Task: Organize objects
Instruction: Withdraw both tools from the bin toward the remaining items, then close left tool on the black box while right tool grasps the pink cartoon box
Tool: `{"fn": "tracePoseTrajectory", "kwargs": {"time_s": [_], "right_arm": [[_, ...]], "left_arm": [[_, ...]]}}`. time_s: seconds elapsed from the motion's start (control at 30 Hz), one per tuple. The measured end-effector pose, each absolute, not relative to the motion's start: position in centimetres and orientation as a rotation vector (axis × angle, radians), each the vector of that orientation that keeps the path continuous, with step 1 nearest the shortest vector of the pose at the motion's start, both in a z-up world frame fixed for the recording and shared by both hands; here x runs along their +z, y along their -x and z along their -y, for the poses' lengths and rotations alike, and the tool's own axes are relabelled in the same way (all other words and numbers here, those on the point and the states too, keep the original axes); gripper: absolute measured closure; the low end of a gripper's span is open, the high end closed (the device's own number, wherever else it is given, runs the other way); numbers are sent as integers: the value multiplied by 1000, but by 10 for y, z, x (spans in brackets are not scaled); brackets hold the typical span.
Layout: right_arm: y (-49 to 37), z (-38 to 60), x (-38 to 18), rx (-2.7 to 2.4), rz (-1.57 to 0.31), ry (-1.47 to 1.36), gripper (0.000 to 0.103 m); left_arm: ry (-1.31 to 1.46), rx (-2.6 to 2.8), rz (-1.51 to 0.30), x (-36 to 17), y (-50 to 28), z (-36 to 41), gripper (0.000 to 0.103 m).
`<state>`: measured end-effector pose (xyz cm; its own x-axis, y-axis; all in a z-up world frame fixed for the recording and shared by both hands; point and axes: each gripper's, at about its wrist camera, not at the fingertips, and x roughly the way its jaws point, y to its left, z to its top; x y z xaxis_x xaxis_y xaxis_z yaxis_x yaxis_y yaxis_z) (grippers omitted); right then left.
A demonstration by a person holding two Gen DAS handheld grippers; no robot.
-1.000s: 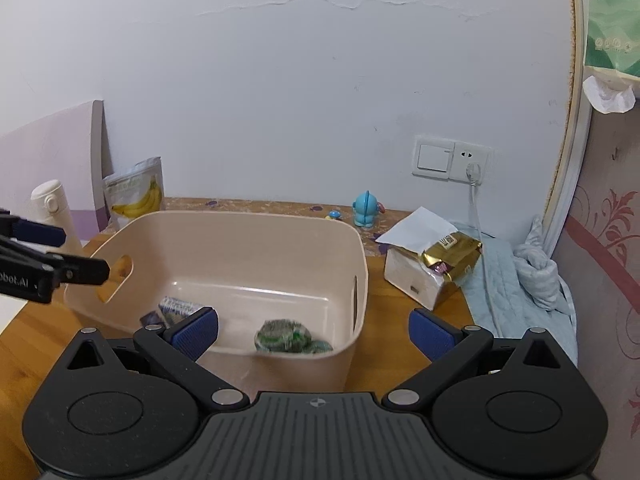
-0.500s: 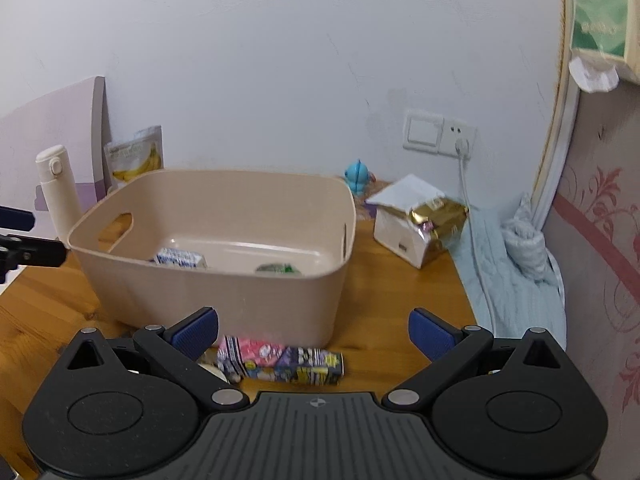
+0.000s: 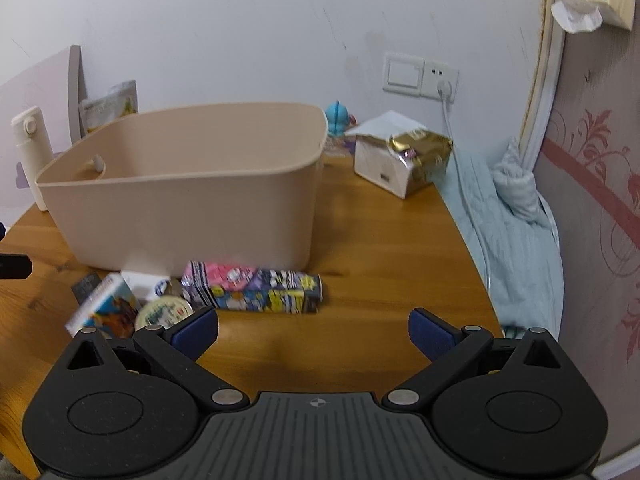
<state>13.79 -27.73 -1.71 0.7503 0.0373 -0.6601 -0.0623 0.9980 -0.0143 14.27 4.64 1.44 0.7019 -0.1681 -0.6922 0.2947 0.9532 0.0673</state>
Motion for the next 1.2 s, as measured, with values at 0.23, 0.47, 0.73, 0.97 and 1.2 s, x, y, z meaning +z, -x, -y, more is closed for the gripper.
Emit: {"fn": "tracePoseTrajectory", "kwargs": {"time_s": [0.23,0.47,0.73,0.97,1.2], "right_arm": [[-136,285,-34,35,-759,30,0],[-138,287,-49,25,-789,32,0],[-142,283,-58,35,-787,67,0],[-146,278,-67,57,-798,85,0],[-156,271,-75,82,-811,99,0]], "left_arm": [[-159,-277,-782,-6,-143,-46,15],[-161,-298,-794,-18,-147,-37,14],[-153,-311,-800,-28,-153,-28,15],[-138,-316,-802,-35,-157,-23,14],[-136,-311,-825,-43,-168,-17,15]]}}
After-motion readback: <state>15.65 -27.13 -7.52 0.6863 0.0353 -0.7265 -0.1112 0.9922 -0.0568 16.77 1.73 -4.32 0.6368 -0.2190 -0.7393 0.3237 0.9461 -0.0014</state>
